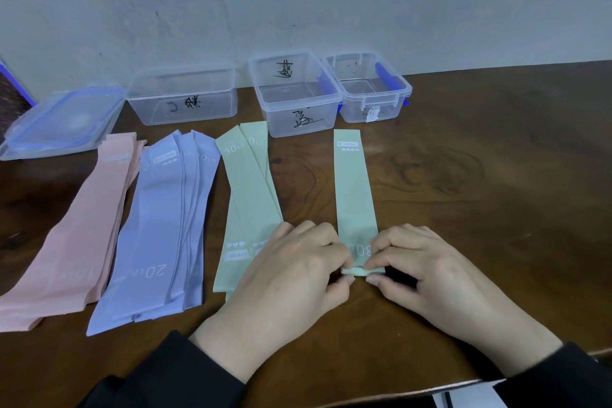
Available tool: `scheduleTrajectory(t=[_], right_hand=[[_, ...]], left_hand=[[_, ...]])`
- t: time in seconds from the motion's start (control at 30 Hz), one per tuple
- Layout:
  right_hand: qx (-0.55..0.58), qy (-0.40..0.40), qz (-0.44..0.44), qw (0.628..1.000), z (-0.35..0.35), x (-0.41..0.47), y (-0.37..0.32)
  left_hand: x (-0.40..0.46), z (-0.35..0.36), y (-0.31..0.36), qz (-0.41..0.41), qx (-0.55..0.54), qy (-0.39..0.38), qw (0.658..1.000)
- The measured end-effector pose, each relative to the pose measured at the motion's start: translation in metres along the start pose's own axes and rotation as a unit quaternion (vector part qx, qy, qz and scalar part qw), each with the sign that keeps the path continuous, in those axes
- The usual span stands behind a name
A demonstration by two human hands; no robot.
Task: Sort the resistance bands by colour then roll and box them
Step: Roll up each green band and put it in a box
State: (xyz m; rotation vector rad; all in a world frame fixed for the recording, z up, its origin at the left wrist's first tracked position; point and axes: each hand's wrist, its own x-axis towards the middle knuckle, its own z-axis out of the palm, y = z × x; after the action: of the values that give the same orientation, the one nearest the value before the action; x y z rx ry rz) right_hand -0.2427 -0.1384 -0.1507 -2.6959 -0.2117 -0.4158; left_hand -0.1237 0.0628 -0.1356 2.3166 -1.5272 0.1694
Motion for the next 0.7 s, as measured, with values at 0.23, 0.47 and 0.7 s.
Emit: scheduleTrajectory(t=[0.23,0.47,0.7], right_hand=[[-0.018,0.01,-0.019,1.0,-0.0007,0.0011,-0.0033],[0.004,0.006,0.018,1.0,-0.0031,0.0032,-0.0046],[-0.02,0.019,0.025,0.999,-0.002,0.0023,-0.0056]], left_hand=[[-0.0018,-0.0017,0.0019,0.017,0.008,-0.001,1.0],[0.0,-0.0005,0.0027,-0.005,0.009,0.004,1.0],[0.0017,0.0004,0.0021,-0.018,-0.007,0.032,0.999]])
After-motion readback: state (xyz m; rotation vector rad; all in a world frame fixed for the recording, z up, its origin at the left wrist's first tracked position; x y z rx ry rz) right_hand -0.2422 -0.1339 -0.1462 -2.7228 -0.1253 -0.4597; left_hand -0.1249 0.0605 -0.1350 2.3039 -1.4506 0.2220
